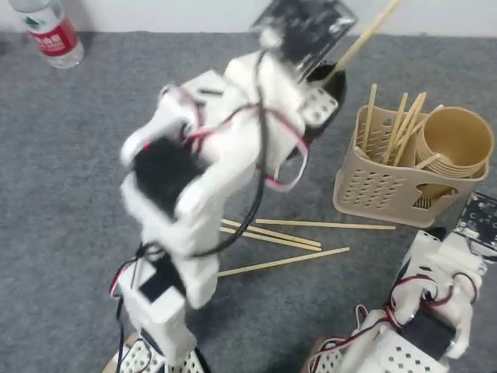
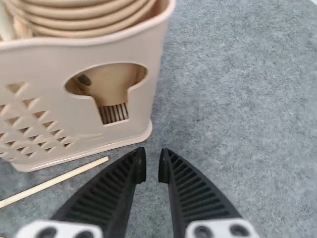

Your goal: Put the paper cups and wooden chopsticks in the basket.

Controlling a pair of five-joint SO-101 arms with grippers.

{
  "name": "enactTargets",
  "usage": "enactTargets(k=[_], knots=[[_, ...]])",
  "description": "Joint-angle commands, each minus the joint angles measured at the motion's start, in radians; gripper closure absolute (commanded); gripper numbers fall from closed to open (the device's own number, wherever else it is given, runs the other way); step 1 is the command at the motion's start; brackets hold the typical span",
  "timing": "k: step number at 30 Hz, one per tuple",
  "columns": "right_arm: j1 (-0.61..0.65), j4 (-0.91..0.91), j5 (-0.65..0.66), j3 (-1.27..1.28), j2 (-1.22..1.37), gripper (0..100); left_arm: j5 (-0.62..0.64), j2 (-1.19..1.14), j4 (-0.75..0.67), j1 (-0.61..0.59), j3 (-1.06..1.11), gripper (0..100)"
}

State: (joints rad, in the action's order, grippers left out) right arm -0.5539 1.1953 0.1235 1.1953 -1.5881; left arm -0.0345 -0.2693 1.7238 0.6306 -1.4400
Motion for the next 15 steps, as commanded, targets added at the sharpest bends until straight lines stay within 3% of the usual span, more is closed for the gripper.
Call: enactTargets(k=[1, 9, 15], knots=[[-0.033, -0.007, -0.002, -0.005, 0.001, 94.0, 0.091, 0.129, 0.028, 0.109, -0.024, 99], [-0.030, -0.016, -0.002, 0.031, 0.001, 94.0, 0.101, 0.158, 0.037, 0.153, -0.081, 99], [-0.030, -0.016, -0.002, 0.032, 0.001, 94.0, 0.097, 0.391, 0.037, 0.152, 0.200, 99]])
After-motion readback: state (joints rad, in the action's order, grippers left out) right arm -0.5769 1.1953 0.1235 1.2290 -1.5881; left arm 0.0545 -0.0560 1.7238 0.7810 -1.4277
